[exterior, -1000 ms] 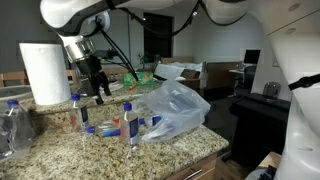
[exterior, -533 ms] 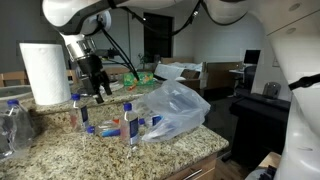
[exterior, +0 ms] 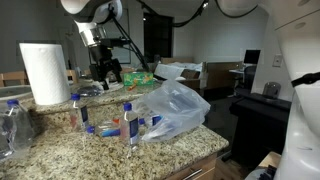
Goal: Put two of the bottles on the counter in the plastic bag
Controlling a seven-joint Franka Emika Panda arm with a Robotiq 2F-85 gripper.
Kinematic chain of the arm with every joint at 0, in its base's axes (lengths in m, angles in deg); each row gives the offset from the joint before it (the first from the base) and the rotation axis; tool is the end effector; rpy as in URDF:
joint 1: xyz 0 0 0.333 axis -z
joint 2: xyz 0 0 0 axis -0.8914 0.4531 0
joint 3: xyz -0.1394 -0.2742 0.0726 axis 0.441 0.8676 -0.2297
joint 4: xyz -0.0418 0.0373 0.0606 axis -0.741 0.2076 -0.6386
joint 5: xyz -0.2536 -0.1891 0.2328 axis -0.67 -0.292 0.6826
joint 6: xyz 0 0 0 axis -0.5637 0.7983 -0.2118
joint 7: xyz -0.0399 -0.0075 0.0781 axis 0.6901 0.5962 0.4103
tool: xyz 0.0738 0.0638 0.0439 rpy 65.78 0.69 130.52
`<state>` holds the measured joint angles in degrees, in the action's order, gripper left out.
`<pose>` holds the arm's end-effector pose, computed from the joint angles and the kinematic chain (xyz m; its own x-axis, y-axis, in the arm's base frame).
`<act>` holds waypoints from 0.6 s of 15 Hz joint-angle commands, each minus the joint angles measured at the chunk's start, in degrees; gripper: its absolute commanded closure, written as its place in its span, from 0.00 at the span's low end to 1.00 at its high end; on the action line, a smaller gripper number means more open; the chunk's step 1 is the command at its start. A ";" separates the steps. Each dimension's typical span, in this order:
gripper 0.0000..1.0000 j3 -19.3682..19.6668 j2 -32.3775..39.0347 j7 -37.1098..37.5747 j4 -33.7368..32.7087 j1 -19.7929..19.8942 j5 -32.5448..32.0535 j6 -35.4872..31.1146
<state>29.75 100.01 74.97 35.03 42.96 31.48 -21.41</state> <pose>0.5815 0.3034 0.4625 0.8090 0.5445 -0.2213 0.5775 -0.8064 0.1270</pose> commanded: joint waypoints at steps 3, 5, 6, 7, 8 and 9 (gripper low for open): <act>0.00 0.42 -10.71 13.44 15.36 3.04 9.60 -5.19; 0.00 0.41 -13.35 18.55 20.02 3.09 12.34 -8.51; 0.00 0.53 -14.76 21.08 22.36 3.10 13.06 -10.39; 0.00 0.61 -16.14 23.50 24.67 3.16 13.77 -12.17; 0.00 0.78 -17.74 25.94 27.24 3.19 13.52 -14.36; 0.00 0.92 -19.24 28.37 29.69 3.29 13.04 -16.49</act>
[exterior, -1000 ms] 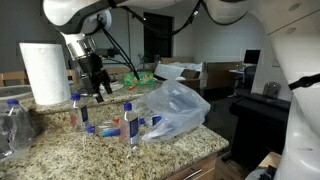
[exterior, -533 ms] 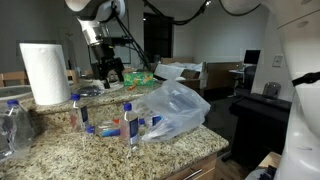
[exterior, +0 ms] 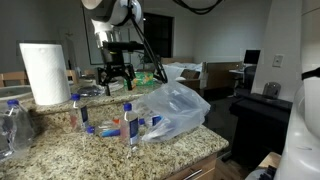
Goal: Put two of the bottles on the counter in the plastic bag
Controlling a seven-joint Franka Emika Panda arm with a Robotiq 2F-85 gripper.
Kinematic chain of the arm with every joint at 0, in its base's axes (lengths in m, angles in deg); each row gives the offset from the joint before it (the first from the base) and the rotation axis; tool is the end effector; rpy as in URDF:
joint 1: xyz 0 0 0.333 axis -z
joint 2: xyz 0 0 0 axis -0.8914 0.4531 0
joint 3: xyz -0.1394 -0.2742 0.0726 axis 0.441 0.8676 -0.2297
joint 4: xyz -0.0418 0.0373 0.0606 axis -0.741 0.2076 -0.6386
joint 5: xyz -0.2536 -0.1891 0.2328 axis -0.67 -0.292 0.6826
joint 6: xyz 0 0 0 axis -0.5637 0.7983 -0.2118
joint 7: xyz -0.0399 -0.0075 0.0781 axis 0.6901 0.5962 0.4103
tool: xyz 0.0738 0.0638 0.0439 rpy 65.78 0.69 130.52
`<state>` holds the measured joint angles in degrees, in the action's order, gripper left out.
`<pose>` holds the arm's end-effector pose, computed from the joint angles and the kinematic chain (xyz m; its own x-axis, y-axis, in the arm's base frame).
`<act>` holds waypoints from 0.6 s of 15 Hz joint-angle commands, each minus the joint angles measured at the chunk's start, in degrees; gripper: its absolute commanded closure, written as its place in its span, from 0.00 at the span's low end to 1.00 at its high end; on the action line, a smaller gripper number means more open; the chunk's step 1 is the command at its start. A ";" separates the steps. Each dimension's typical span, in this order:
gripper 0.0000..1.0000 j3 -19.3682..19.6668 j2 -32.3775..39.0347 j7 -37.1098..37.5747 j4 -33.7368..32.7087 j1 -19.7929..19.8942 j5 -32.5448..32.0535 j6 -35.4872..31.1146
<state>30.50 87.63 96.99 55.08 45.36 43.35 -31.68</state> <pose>0.5285 0.2755 0.4470 0.9740 0.1460 -0.1732 0.1546 -0.9873 0.0373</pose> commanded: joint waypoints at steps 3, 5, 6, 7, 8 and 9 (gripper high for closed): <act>0.00 0.67 -11.28 12.89 16.88 1.70 -0.74 -12.91; 0.00 0.39 -12.05 15.67 19.61 2.11 -1.66 -16.63; 0.00 0.17 -12.53 16.33 20.83 2.43 -1.49 -17.99; 0.00 -0.05 -12.68 16.51 21.86 2.63 -0.61 -19.27; 0.00 -0.22 -12.65 16.48 22.70 2.77 -0.12 -20.34; 0.00 -0.39 -12.40 16.12 23.32 2.77 0.42 -21.29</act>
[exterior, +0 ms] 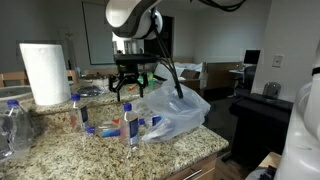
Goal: Put two of the bottles on the counter in the plastic bag
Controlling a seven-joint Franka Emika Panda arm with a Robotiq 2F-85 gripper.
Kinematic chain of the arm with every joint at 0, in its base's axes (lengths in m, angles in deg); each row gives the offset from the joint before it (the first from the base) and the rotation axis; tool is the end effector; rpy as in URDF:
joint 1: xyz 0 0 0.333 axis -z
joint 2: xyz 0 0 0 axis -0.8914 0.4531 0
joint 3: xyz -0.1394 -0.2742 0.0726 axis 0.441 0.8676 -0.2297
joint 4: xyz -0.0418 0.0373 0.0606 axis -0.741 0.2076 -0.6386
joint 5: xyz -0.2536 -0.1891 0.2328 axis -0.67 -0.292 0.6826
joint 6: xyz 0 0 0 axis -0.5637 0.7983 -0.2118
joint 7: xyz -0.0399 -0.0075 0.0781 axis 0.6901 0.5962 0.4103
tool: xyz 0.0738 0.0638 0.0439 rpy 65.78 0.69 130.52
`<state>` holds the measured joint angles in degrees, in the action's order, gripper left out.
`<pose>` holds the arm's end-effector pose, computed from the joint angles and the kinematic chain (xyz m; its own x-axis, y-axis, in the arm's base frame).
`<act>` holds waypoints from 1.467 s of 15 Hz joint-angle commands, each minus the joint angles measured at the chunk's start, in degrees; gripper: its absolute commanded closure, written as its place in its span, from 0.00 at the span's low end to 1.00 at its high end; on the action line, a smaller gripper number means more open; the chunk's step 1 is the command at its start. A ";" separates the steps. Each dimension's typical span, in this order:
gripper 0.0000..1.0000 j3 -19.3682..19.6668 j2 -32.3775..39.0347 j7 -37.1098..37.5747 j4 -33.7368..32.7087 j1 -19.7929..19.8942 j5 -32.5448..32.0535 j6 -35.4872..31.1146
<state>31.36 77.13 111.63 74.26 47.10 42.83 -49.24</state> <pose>0.4915 0.2341 0.4201 0.9899 -0.1413 -0.0108 -0.1409 -0.9896 0.0283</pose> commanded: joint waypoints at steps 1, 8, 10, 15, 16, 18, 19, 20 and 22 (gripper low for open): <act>0.00 -1.35 -1.65 0.70 4.61 1.02 1.71 -4.69; 0.26 -2.45 -1.01 -1.08 4.65 0.80 3.34 -6.80; 0.40 -2.60 -0.67 -1.41 4.35 0.86 3.33 -5.93; 0.73 -2.76 0.28 -1.65 4.19 0.79 3.35 -5.75; 0.78 -2.77 0.49 -1.63 4.11 0.79 3.27 -5.57; 0.90 -2.75 0.67 -1.85 3.94 0.79 3.09 -5.36; 0.90 -2.75 0.72 -1.99 3.64 0.78 2.83 -4.91; 0.89 -2.78 0.79 -2.30 3.20 0.75 2.31 -4.48; 0.89 -3.01 1.37 -4.12 0.97 0.51 0.13 -2.18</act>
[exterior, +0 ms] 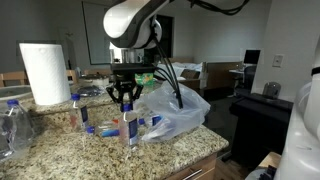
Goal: Put two of the bottles on the counter in the plastic bag
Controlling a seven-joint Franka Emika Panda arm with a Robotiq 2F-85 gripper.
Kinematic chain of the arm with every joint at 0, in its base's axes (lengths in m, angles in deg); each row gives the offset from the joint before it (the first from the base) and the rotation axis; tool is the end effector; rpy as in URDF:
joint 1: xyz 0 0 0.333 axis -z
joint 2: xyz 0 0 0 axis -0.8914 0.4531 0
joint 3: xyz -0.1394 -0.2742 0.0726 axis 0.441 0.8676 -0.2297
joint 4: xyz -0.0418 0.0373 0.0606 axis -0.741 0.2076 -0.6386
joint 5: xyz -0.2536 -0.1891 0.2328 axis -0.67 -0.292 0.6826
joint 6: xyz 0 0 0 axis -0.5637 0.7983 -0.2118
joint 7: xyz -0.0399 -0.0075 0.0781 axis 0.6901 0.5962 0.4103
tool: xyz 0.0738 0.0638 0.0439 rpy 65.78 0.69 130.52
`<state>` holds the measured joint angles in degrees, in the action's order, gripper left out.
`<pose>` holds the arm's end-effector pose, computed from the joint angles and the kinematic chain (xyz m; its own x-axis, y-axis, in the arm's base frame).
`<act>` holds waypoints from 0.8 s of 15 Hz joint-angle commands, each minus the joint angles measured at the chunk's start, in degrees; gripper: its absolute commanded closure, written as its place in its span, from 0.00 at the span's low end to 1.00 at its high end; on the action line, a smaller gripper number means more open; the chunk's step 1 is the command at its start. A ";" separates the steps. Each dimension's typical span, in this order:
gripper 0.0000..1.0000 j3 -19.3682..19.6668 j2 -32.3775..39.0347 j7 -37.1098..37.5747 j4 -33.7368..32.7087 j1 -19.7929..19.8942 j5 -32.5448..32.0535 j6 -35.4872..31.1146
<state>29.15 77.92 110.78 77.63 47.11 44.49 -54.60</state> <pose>0.4788 0.2525 0.3940 0.9947 -0.1028 -0.0088 -0.1029 -0.9947 -0.0070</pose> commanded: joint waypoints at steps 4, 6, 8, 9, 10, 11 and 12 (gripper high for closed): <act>0.89 -2.55 5.04 -9.21 -12.71 -1.03 -7.18 13.28; 0.89 -3.87 8.52 -10.58 -18.06 -2.71 -10.14 17.17; 0.89 -4.83 12.06 -11.94 -22.18 -4.72 -12.67 20.64; 0.89 -5.02 13.57 -12.65 -23.06 -5.68 -13.87 21.87; 0.89 -4.97 14.96 -13.41 -23.88 -6.62 -15.11 23.27; 0.89 -4.80 16.40 -14.37 -24.59 -7.45 -16.29 24.77; 0.89 -4.56 17.85 -15.42 -25.71 -8.25 -17.58 26.50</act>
<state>24.29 91.30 99.43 55.84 40.48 30.48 -33.09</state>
